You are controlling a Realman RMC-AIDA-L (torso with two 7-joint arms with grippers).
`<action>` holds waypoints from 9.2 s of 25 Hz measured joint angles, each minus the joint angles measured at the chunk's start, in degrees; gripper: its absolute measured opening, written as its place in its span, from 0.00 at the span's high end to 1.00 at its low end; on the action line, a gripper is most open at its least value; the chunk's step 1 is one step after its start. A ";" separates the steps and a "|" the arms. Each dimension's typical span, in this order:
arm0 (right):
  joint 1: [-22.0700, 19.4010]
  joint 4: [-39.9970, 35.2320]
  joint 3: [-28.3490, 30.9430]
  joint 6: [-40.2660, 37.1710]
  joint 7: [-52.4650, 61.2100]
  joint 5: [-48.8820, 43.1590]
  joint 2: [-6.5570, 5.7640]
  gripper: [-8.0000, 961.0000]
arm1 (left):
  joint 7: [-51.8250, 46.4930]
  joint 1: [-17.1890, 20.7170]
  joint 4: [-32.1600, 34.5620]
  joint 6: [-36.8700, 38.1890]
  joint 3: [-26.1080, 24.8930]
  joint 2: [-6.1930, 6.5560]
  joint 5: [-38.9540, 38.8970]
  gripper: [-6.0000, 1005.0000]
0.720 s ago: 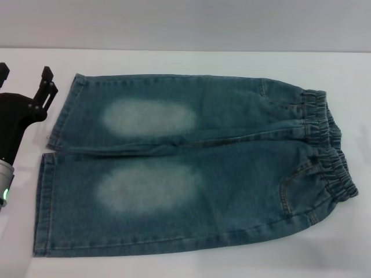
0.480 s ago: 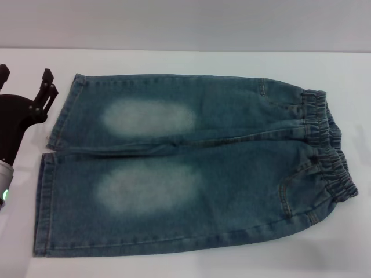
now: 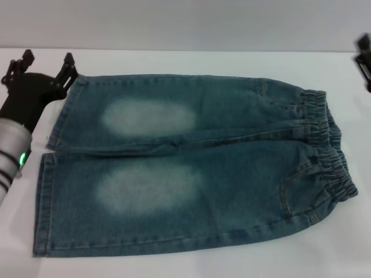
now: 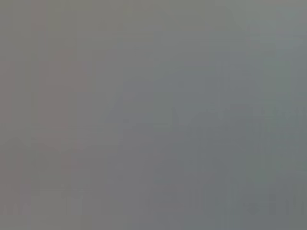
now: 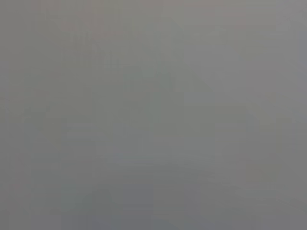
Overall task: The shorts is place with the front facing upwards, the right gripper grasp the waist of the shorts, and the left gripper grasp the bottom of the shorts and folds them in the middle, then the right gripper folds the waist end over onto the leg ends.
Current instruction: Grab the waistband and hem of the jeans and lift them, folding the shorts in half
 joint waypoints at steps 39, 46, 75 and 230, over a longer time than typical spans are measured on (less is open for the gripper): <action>-13.39 -59.35 84.90 146.82 -12.54 -15.21 8.65 0.15 | 5.47 6.44 66.26 -132.39 -38.07 -2.80 11.77 0.19; -15.92 -58.03 85.01 146.40 -14.58 -14.80 8.72 0.15 | -4.14 7.02 68.55 -142.01 -28.77 -2.84 21.21 0.19; -15.15 -56.58 85.00 147.86 -17.15 -14.67 8.54 0.15 | -11.68 6.61 67.70 -146.14 -22.53 -2.86 22.41 0.20; -11.54 -49.14 88.57 150.89 -21.19 -13.45 8.63 0.15 | -16.30 -1.20 65.36 -154.74 -21.53 -2.90 23.48 0.97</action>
